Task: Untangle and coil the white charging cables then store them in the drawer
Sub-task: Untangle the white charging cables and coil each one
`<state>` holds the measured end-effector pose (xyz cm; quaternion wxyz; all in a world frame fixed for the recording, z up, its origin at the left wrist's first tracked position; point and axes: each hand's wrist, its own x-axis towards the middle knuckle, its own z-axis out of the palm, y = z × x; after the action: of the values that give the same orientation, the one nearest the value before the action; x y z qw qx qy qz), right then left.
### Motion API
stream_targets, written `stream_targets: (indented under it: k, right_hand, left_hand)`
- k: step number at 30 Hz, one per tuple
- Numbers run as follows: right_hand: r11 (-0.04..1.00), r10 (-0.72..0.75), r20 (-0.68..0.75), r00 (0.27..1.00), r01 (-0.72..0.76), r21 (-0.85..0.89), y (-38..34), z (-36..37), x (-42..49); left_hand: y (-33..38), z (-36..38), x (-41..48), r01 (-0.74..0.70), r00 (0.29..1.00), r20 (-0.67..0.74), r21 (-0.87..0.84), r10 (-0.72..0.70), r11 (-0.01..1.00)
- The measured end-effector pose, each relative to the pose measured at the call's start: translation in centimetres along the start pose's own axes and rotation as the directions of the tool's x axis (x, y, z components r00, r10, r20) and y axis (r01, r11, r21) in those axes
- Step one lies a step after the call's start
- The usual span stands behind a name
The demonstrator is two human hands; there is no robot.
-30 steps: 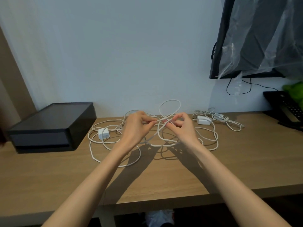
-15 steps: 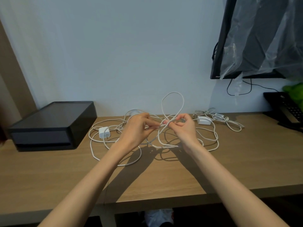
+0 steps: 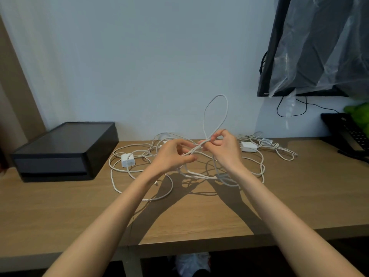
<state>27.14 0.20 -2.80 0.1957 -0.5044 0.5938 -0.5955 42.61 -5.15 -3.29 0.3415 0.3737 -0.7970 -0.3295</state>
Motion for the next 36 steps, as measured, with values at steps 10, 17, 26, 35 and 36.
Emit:
stream_targets:
  k: [10,17,26,35,36]
  right_hand:
    - [0.893,-0.162,0.202,0.966,0.230,-0.386,-0.6,-0.5,0.3]
    - [0.549,-0.156,0.542,0.826,0.529,-0.648,-1.8,-2.1,-0.6]
    - [0.990,-0.079,0.174,0.982,0.057,0.132,-0.6,-4.4,0.3]
    - [0.894,0.108,-0.358,0.927,0.067,0.443,-0.9,-5.4,2.7]
    - [0.902,0.118,-0.380,0.917,0.061,0.428,-0.8,-5.6,3.1]
  left_hand:
    - [-0.3,0.1,0.5,0.025,0.988,-0.145,-0.227,-0.059,0.974]
    - [-0.8,-1.4,1.7,0.151,0.951,-0.162,-0.502,-0.264,0.851]
    - [-4.7,-4.0,1.9,0.231,0.838,-0.266,-0.619,-0.477,0.751]
    - [-6.1,-3.9,2.2,0.232,0.825,-0.430,-0.335,-0.367,0.913]
    - [-6.4,-4.1,2.2,0.237,0.828,-0.438,-0.294,-0.351,0.926]
